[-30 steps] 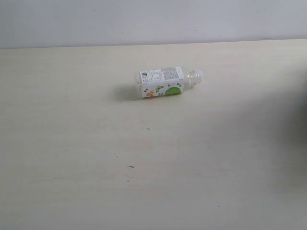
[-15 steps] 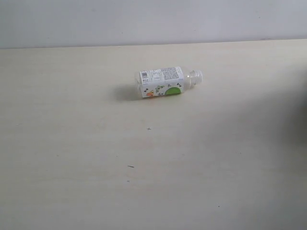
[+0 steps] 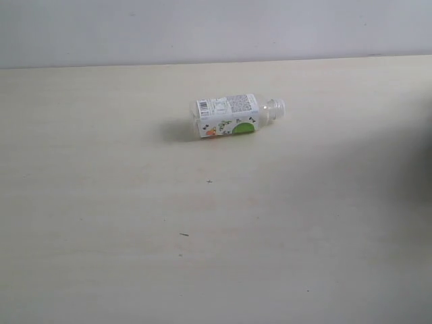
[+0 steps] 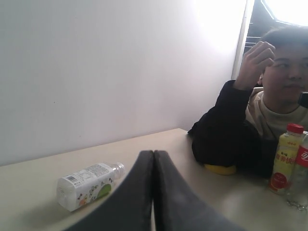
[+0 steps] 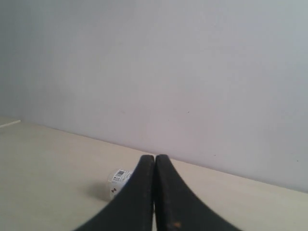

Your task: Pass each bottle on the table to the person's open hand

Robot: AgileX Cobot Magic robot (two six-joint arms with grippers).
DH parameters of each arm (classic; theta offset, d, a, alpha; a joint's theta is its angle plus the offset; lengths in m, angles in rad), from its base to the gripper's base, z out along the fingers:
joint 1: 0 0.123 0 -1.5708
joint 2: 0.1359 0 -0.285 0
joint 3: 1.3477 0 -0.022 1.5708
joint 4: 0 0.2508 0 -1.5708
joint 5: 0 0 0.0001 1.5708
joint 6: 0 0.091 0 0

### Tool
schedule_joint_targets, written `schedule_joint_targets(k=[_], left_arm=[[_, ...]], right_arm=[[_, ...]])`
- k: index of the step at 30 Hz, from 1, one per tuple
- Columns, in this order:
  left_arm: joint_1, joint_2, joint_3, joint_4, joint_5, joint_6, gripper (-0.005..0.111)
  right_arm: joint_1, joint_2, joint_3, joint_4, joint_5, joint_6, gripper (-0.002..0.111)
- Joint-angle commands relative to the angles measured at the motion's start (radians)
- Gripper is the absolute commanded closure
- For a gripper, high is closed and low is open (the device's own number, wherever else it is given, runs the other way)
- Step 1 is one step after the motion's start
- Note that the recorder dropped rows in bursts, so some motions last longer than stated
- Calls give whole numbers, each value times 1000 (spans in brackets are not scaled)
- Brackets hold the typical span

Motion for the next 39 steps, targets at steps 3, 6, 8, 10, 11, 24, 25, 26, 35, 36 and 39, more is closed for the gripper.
schedule_joint_targets(k=[3,6,8,10,11,24,25,26,35,36,39], left_arm=[[-6,-7,3,-5,-2,-3,107],[-6,-7,3,-5,-2,-3,107],[-6,-7,3,-5,-2,-3,107],[-6,-7,3,-5,-2,-3,107],[-6,-7,3,-5,-2,-3,107],[-6,-7,3,-5,-2,-3,107],[-6,-7,3,-5,-2,-3,107],[-6,-7,3,-5,-2,-3,107],[-6,-7,3,-5,-2,-3,107],[-6,-7,3,-5,-2,-3,107],[-6,-7,3,-5,-2,-3,107]], right_arm=[[-3,-3,-9,7,-5,-20,108],[-3,-3,-9,7,-14,-20,108],[-3,-3,-9,7,-14,-20,108],[-3,-3,-9,7,-14,-20,108],[-3,-3,-9,7,-14,-20,108],[-3,-3,-9,75,-14,-18,108],[-3,-3,-9,75,-14,-18,108],[-3,-3,-9,75,-14,-18,108],[-3,-3,-9,275,37,-18,108],[-3,-3,-9,294,53,-20,108],[-3,-3,-5,259,44,-22,108]])
